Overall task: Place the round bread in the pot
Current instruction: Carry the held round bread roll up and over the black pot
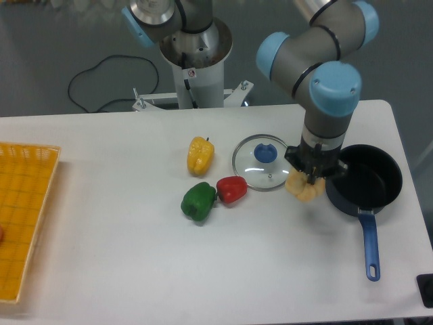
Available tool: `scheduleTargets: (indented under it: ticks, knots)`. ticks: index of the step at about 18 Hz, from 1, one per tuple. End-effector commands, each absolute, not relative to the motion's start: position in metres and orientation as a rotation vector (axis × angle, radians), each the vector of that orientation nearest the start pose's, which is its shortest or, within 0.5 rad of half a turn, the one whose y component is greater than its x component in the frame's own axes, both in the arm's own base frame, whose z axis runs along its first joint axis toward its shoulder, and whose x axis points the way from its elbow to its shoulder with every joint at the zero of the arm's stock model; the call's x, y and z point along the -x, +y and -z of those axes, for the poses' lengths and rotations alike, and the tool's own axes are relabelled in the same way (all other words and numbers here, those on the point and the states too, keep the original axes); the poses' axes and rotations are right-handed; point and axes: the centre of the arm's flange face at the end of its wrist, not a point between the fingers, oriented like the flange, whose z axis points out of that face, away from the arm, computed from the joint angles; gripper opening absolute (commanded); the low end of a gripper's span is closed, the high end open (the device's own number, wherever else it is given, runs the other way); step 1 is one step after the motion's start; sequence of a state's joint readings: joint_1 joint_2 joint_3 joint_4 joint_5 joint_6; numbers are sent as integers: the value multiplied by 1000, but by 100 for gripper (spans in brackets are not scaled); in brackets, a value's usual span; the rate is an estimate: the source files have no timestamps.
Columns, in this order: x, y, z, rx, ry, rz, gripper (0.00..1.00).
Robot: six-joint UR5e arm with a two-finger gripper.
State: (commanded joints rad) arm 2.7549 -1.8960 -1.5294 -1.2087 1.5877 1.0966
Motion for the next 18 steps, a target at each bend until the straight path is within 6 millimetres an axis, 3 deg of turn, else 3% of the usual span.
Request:
scheduleTargets:
  ticks: [3,11,15,18]
  knots:
    - [532,329,-377,3124,-90,-117,0]
    - [574,263,-369,3134,-61,-120,0]
    - [597,255,-351,3130,-80,-153,0]
    - [606,256,-351,3129,-83,-167,0]
